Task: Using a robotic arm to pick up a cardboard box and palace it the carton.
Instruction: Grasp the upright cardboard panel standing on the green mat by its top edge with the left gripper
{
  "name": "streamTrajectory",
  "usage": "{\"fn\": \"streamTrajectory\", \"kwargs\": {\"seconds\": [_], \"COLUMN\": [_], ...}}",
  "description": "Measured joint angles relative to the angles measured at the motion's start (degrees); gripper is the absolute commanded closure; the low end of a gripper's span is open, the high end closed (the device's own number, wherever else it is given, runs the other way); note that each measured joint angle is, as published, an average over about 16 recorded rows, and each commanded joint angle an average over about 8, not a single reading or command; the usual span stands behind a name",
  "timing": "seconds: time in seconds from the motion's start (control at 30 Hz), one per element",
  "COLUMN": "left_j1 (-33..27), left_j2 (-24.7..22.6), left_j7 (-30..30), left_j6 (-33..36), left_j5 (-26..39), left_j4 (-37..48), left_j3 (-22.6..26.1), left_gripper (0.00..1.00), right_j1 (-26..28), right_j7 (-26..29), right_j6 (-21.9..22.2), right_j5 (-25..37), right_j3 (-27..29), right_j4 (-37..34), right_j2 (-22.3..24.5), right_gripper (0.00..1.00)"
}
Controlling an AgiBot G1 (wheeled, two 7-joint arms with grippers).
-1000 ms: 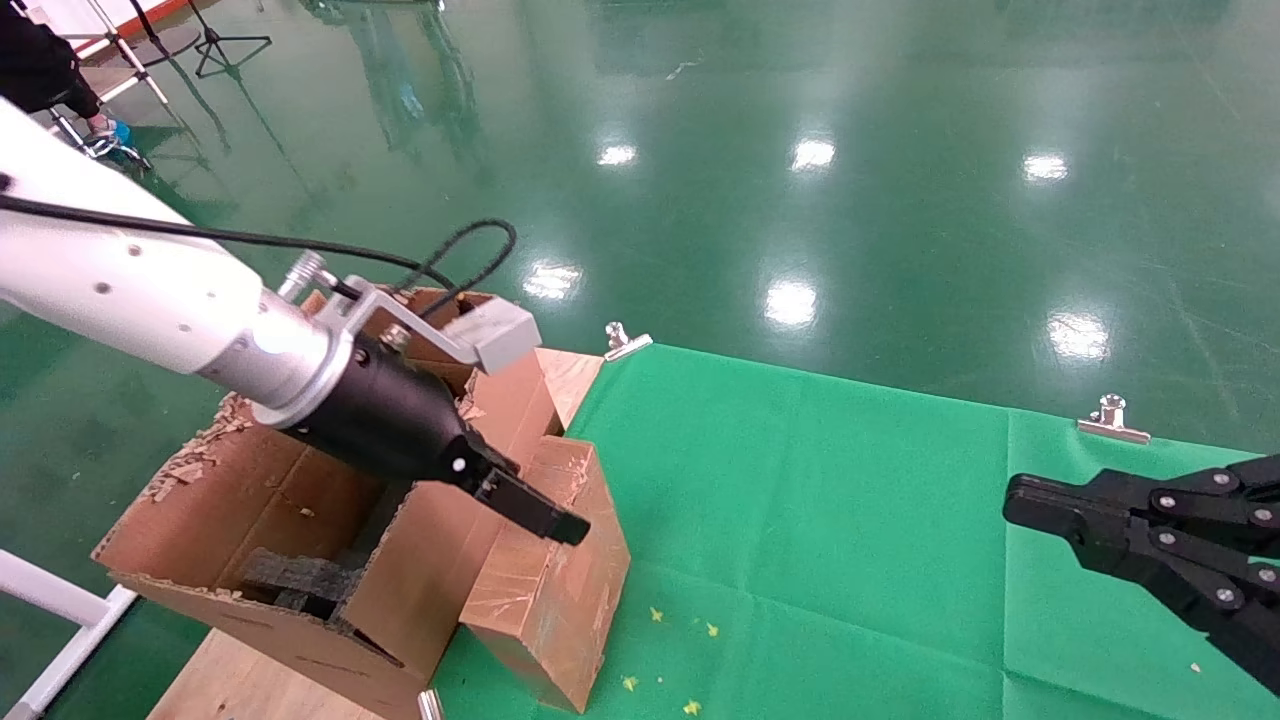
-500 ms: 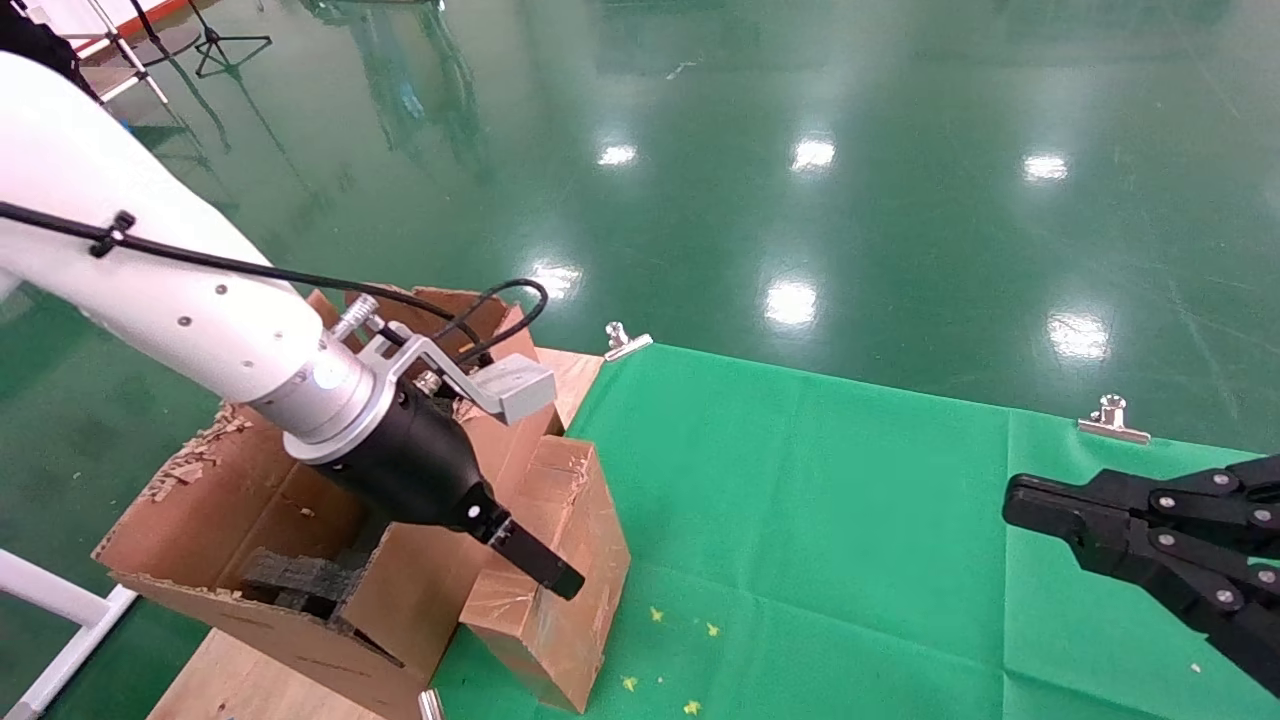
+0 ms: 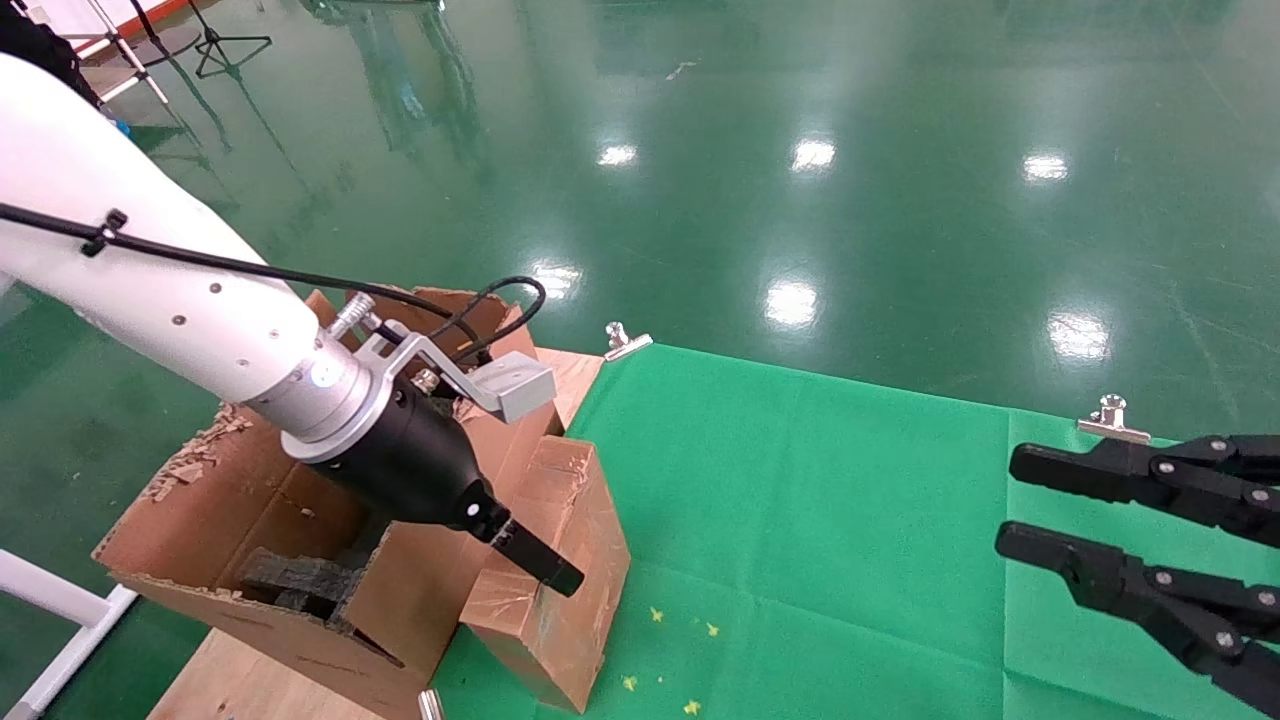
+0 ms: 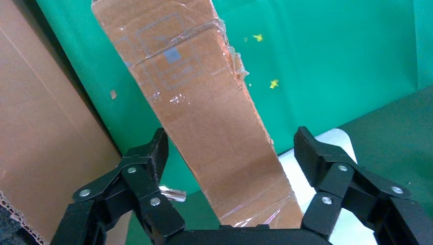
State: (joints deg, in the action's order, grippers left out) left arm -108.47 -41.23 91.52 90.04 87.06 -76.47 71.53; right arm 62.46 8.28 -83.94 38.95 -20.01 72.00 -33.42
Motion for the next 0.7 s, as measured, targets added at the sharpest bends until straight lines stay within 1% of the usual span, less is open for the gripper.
{"fn": "streamTrajectory", "kwargs": {"seconds": [0.7], "left_j1": [0.1], "left_j2": [0.2], "left_j7": [-0.5], "left_j6": [-0.3], "left_j5": [0.0], "left_j4": [0.3], "left_j3": [-0.5], "left_gripper": [1.0], "right_j1": [0.0], "right_j7": [0.0], "right_j6": [0.0], "right_j5": [0.0], "right_j3": [0.0], "right_j4": [0.0], "right_j2": [0.0], "right_gripper": [0.0]}}
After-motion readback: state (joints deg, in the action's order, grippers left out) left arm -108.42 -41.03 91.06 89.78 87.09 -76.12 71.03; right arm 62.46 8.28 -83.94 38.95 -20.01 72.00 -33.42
